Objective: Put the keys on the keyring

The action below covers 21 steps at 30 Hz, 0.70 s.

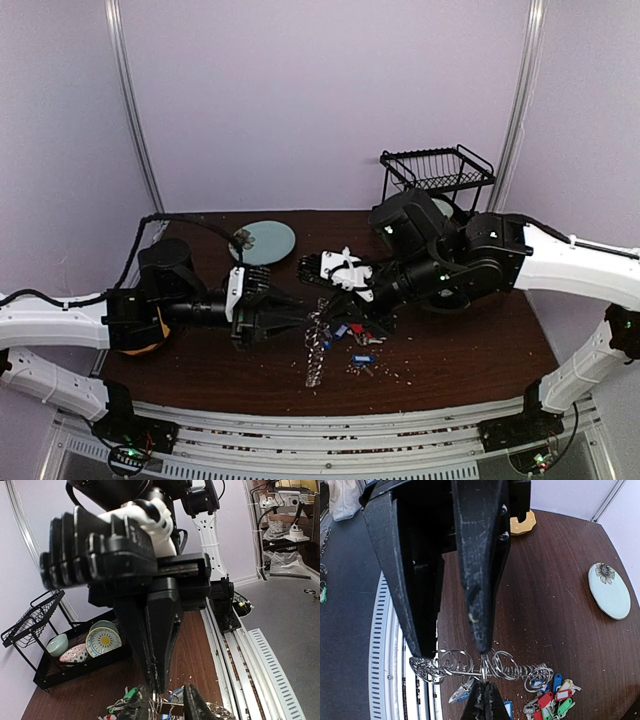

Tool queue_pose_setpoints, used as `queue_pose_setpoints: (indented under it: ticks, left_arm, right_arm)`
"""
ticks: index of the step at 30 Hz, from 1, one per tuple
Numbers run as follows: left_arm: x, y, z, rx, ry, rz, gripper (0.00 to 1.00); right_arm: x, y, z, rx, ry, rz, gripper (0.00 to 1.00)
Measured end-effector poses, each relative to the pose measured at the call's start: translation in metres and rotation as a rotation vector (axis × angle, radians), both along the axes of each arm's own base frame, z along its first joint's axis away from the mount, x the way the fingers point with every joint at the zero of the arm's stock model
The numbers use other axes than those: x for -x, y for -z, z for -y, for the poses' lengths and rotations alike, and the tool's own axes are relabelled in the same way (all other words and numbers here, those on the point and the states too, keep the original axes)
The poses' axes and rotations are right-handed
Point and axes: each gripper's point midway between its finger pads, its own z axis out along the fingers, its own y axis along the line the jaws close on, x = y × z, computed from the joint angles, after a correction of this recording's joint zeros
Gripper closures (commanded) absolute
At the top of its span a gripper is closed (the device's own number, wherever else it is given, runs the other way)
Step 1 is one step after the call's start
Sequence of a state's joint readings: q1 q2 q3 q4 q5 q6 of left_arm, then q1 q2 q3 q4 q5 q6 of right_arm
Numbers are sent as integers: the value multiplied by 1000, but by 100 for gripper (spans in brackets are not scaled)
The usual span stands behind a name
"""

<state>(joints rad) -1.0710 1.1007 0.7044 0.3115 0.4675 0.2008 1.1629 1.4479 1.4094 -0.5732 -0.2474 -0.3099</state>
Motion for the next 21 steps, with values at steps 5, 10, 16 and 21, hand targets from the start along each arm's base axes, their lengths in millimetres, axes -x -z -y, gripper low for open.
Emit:
queue_pose_setpoints:
  ticks: [5,10,16,21]
  left_arm:
    - [-2,2,1,-10,-25,14,82]
    - [-10,7,3,-30,-70,13,82]
    - [-17,12,4,-50,-109,19,83]
    - [-19,11,3,-50,-124,30,100]
  right_arm:
    - [3,-3,-5,-16,-14,12,100]
    - [2,-5,-8,-26,-12,29,100]
    - [6,-13,-11,-50,-25,56,100]
    - [5,-14,-11,-48,-25,71,100]
